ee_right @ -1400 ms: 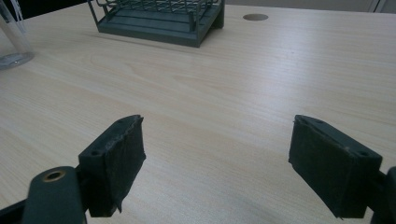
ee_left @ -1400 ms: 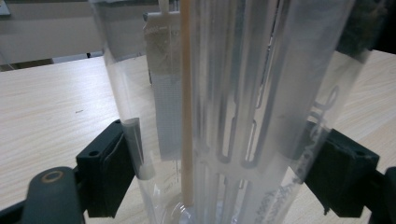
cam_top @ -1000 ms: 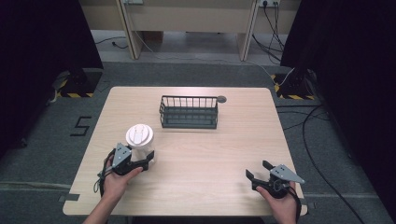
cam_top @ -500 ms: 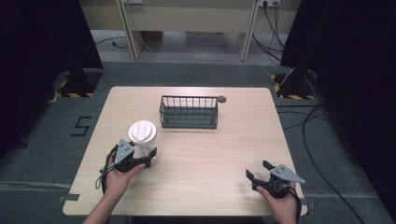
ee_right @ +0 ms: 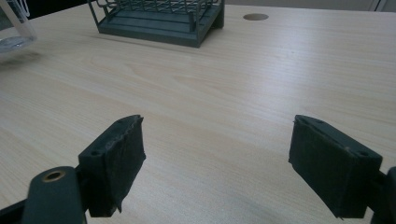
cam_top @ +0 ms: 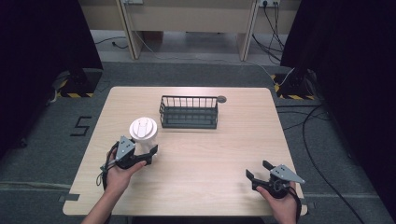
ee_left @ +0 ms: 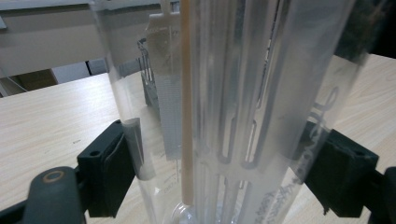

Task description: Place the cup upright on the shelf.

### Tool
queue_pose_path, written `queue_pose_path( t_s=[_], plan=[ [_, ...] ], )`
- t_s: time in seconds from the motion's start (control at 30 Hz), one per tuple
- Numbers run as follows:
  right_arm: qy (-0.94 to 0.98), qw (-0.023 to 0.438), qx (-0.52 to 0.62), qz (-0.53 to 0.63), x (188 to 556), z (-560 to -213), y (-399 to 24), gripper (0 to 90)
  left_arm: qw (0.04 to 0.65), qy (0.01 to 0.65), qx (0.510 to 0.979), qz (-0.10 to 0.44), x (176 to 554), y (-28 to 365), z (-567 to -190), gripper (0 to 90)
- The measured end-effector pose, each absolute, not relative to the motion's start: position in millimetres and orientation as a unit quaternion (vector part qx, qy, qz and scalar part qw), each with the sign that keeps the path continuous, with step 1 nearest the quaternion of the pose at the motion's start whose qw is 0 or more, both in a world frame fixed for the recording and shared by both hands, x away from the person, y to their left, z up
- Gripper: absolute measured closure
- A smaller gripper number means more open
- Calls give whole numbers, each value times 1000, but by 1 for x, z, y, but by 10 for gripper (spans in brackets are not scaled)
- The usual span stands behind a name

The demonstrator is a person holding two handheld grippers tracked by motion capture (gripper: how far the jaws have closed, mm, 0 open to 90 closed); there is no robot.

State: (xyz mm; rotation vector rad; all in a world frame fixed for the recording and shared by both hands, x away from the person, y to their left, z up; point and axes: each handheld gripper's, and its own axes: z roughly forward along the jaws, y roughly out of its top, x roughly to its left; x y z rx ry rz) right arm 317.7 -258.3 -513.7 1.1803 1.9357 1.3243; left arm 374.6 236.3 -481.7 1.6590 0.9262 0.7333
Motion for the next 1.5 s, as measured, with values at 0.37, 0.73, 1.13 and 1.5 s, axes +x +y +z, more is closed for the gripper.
queue_pose_path(
  t_s=[0.37,0.73,1.13,1.5],
  plan=[
    [713,254,436,488,318,-514,-259,187,530,374,696,307,383,228,-468,180],
    [712,254,435,489,318,-514,-259,187,536,369,697,301,392,217,-462,180],
    [712,253,436,489,318,-514,-259,187,537,368,696,303,399,214,-455,180],
    [712,253,436,489,318,-514,-259,187,537,359,699,306,406,209,-448,180]
  ],
)
